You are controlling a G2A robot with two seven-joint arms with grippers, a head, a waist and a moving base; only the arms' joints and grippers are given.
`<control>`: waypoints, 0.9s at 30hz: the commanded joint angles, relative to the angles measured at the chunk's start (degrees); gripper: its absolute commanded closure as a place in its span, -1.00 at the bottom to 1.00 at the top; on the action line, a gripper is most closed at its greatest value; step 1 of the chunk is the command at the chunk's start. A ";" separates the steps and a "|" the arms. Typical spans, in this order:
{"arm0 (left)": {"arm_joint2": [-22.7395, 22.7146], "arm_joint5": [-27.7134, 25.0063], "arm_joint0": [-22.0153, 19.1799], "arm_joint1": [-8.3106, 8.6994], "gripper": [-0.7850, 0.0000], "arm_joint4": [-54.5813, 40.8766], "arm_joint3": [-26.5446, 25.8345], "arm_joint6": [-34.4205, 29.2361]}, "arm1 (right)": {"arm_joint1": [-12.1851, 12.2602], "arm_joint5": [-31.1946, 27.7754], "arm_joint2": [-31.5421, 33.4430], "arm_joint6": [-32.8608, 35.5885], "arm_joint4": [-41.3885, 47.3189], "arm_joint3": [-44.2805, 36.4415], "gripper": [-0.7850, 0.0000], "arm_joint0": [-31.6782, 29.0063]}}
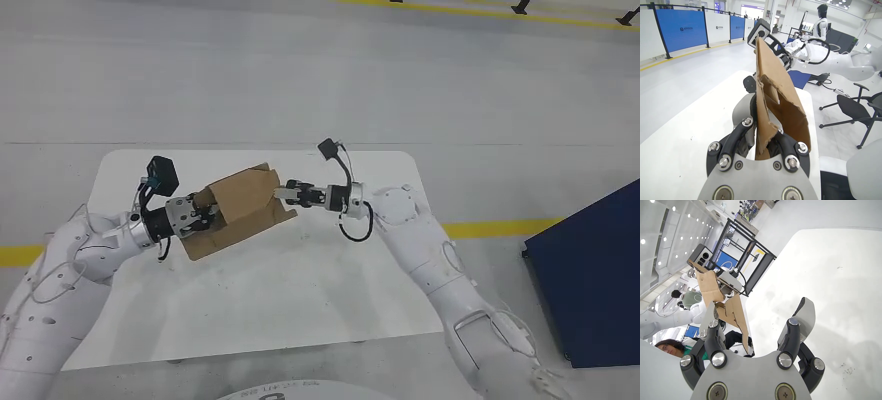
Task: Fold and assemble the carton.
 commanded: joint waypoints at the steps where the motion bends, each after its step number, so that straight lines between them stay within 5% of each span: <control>1: 0.12 -0.40 -0.08 0.05 1.00 -0.18 -0.04 0.17 | -0.01 0.29 -0.13 -0.78 -0.94 -0.04 -0.82 0.06; 9: 0.20 -0.87 0.01 0.32 1.00 -0.13 -0.38 0.38 | 0.47 -1.95 2.47 2.39 7.09 2.13 -0.69 -0.32; 20: 1.27 -1.19 0.25 0.73 1.00 0.16 -1.15 1.29 | -0.23 2.95 -0.58 -3.96 -0.94 1.28 -0.76 0.83; 27: 1.63 0.23 -0.29 0.88 1.00 0.42 -0.52 1.06 | -0.22 0.62 -1.42 -0.28 0.06 0.61 -0.87 0.71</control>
